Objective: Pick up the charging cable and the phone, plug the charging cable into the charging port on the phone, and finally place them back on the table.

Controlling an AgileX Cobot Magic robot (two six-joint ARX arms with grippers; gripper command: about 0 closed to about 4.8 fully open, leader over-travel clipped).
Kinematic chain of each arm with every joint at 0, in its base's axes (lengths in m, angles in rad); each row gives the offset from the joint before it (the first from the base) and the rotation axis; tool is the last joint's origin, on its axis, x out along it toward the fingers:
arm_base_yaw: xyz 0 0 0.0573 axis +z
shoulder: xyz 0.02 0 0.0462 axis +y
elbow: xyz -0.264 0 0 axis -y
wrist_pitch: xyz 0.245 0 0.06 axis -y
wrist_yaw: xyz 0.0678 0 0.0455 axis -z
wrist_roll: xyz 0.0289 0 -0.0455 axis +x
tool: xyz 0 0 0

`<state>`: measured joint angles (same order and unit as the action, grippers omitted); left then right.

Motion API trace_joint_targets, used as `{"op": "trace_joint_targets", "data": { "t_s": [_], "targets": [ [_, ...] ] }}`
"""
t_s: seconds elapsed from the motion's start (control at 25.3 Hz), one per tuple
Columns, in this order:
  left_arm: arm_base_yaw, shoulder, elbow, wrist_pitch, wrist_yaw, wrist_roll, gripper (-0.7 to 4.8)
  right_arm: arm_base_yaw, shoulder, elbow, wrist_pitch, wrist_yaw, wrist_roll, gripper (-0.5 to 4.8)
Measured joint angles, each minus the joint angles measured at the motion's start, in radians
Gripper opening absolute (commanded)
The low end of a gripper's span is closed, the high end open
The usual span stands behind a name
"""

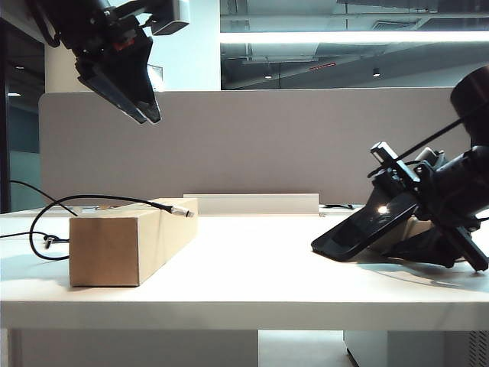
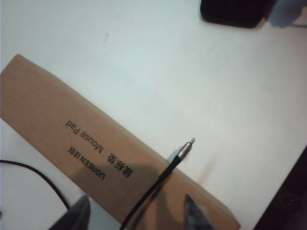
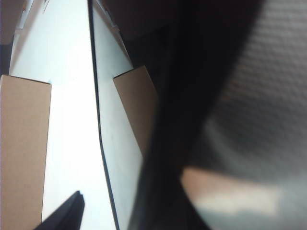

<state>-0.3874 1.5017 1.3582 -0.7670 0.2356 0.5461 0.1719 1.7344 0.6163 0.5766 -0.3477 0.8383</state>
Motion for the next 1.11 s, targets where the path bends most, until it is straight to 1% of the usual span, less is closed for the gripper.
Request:
{"op": "trace_joint_targets", "data": {
  "t_s": [0.39,0.47,0.51,0.59,0.67,0.79,0.83,0.87,0.91,0.95,0.99,1.11],
  "targets": [
    [0.0,0.0,0.0,0.0,-0.002,0.0,2.42,0.003,0.041,0.029,0.039,0.032,-0.001,2.96],
    [0.0,0.0,0.0,0.0,-0.002,0.0,2.42,0.003,0.047,0.034,0.045,0.033,-0.002,2.86],
    [0.0,0.0,0.0,0.0,-0.002,0.0,2.42,0.003,0.049,0.037,0.045,0.034,-0.002,2.64],
    [0.0,0.0,0.001,0.0,-0.008,0.0,2.42,0.003,0.049,0.038,0.046,0.037,-0.001,1.89],
    [0.0,0.0,0.0,0.0,-0.013,0.0,2.42,0.003,0.053,0.042,0.047,0.039,-0.002,1.68],
    [0.0,0.0,0.001,0.0,-0.013,0.0,2.42,0.003,0.054,0.042,0.047,0.042,-0.002,1.14],
    [0.0,0.0,0.001,0.0,-0.014,0.0,2.42,0.003,0.054,0.042,0.047,0.046,-0.002,0.86],
    [0.0,0.0,0.001,0.0,-0.014,0.0,2.42,0.003,0.054,0.041,0.052,0.046,0.003,0.69],
    [0.0,0.0,0.001,0.0,-0.014,0.0,2.42,0.003,0.054,0.042,0.064,0.039,0.005,0.29],
    [0.0,0.0,0.001,0.0,-0.015,0.0,2.42,0.004,0.053,0.045,0.083,0.038,0.01,0.07],
    [0.0,0.0,0.001,0.0,-0.015,0.0,2.42,0.004,0.053,0.046,0.089,0.031,0.012,-0.01],
    [0.0,0.0,0.001,0.0,-0.016,0.0,2.42,0.004,0.053,0.047,0.095,0.026,0.014,-0.01]
  ]
}}
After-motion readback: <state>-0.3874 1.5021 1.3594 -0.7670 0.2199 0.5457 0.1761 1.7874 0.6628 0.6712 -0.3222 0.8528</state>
